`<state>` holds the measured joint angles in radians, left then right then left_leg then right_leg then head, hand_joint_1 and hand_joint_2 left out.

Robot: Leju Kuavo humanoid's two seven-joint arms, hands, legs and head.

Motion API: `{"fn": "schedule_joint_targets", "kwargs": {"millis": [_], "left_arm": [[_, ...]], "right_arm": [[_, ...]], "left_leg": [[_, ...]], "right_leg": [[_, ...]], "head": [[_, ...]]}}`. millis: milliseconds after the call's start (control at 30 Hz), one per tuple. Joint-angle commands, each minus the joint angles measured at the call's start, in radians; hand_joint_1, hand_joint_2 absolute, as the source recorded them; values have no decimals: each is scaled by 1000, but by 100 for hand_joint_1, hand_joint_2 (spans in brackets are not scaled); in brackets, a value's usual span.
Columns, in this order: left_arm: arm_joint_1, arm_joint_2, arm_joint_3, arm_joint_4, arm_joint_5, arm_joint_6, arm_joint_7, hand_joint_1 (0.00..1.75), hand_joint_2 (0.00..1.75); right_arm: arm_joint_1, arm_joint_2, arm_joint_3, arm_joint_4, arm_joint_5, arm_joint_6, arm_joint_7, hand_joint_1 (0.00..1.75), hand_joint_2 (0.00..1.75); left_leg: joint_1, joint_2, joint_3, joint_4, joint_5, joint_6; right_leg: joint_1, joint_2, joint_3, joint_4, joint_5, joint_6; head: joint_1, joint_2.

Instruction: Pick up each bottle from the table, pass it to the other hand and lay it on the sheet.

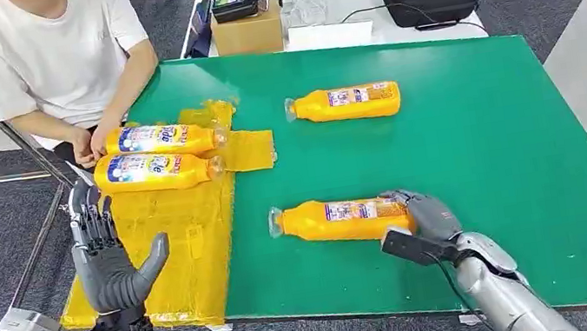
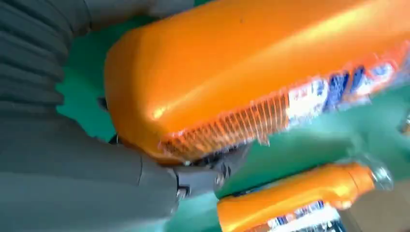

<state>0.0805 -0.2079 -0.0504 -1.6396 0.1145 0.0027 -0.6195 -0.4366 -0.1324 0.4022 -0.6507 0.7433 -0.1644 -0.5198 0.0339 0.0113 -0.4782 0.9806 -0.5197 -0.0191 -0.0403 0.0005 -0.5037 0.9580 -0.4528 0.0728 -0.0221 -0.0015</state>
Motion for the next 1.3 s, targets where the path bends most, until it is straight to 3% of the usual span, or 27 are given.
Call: {"fn": "schedule_joint_targets", "kwargs": {"millis": [33,100,167,300,467,533,633,767,867,1100,1300], "left_arm": [[27,5,1,52,-6,-1,31,0,175],[36,23,-23,95,108,-117,120,0,175],[51,31,-49,117,132,-184,113,0,175],[62,55,-132,165,62,-247,96,0,175],[54,73,-156,191,58,-281,104,0,175],[45,64,-174,200,-34,-246,41,0,175],[9,63,-238,216,-169,-188,5,0,175],[-35,25,-259,223,-141,-197,-15,0,175],[-55,1,-250,209,-135,-151,-34,0,175],[-99,-4,-283,226,-17,-244,-10,0,175],[-123,-12,-321,228,45,-287,-8,0,175]], "right_arm": [[168,106,-206,-329,-175,-22,-90,175,175],[232,142,-252,-459,-227,-45,-108,175,175],[265,178,-280,-542,-295,-38,-127,175,175],[299,249,-292,-645,-375,-49,-125,175,175],[307,262,-291,-656,-410,-46,-142,175,175],[317,278,-272,-678,-422,-41,-143,175,175],[313,268,-168,-666,-362,-15,-114,175,175],[281,280,-15,-614,-292,8,-112,175,175],[249,310,56,-580,-236,-73,-84,175,175],[193,301,206,-494,-201,-73,-90,175,175],[216,302,270,-463,-222,-75,-115,175,175]], "left_leg": [[0,0,1,-3,0,3],[0,-2,0,-3,0,3],[0,-2,-1,-3,0,2],[0,-2,-3,-2,-1,3],[0,-3,-4,-3,0,2],[0,-3,-2,-4,0,3],[0,-4,-4,-2,0,3],[0,-3,-4,-2,0,3],[0,0,-4,-2,0,3],[1,-1,-3,-3,0,3],[1,-3,-3,-3,0,2]], "right_leg": [[2,1,0,-2,0,-6],[1,0,0,-2,0,-6],[0,0,-1,-1,-1,-4],[0,0,-3,-1,-1,-5],[0,-2,-4,-1,-1,-5],[1,-1,-2,-3,0,-7],[1,-3,-4,-1,-1,-5],[1,-1,-4,-2,0,-6],[1,1,-5,-1,0,-6],[1,1,-3,-2,1,-5],[1,-2,-2,-3,0,-5]], "head": [[0,0],[1,0],[0,0],[0,0],[0,0],[0,0],[0,0],[0,0],[0,0],[0,0],[0,0]]}}
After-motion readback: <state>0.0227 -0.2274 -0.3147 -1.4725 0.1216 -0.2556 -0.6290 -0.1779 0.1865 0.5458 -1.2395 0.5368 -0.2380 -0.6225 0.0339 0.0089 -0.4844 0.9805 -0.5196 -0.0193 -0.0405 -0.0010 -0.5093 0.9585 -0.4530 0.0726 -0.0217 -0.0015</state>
